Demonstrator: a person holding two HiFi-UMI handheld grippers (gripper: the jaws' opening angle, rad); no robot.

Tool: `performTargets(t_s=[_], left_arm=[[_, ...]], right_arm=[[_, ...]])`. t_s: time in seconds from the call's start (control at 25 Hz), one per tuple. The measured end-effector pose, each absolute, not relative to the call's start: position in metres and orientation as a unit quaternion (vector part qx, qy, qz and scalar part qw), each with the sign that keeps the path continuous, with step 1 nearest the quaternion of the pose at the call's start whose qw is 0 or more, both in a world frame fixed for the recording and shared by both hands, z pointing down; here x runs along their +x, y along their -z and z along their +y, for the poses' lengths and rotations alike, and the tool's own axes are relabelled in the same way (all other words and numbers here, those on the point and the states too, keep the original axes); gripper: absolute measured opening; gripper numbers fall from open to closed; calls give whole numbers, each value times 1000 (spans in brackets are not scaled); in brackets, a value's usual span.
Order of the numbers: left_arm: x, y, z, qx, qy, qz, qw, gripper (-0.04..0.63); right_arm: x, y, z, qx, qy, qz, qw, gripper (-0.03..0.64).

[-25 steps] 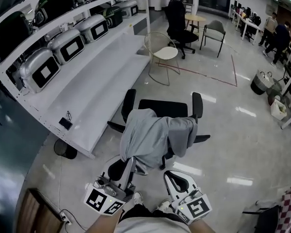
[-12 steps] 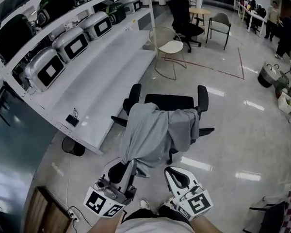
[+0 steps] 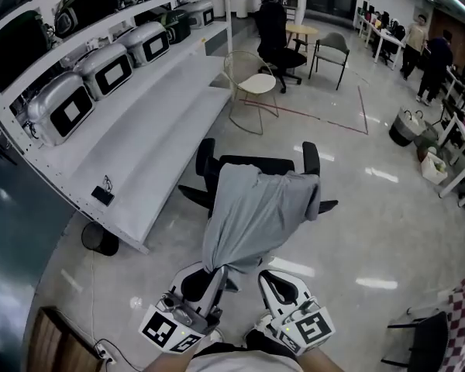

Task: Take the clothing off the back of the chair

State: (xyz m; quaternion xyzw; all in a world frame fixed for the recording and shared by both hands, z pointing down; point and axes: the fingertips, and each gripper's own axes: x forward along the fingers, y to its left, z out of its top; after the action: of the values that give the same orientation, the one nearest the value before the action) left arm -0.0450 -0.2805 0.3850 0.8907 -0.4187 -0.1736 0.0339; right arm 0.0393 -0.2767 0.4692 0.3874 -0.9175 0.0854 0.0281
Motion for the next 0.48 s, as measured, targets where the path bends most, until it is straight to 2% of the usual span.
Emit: performTargets(t_s=[0.24, 0.48], left_arm=[[-77, -375, -246, 907, 191, -374, 25, 26], [-98, -382, -220, 917, 192, -347, 39, 26]], right_arm=[[-6, -460, -247, 419, -68, -905, 27, 19], [-17, -457, -216, 456, -59, -887, 35, 19]])
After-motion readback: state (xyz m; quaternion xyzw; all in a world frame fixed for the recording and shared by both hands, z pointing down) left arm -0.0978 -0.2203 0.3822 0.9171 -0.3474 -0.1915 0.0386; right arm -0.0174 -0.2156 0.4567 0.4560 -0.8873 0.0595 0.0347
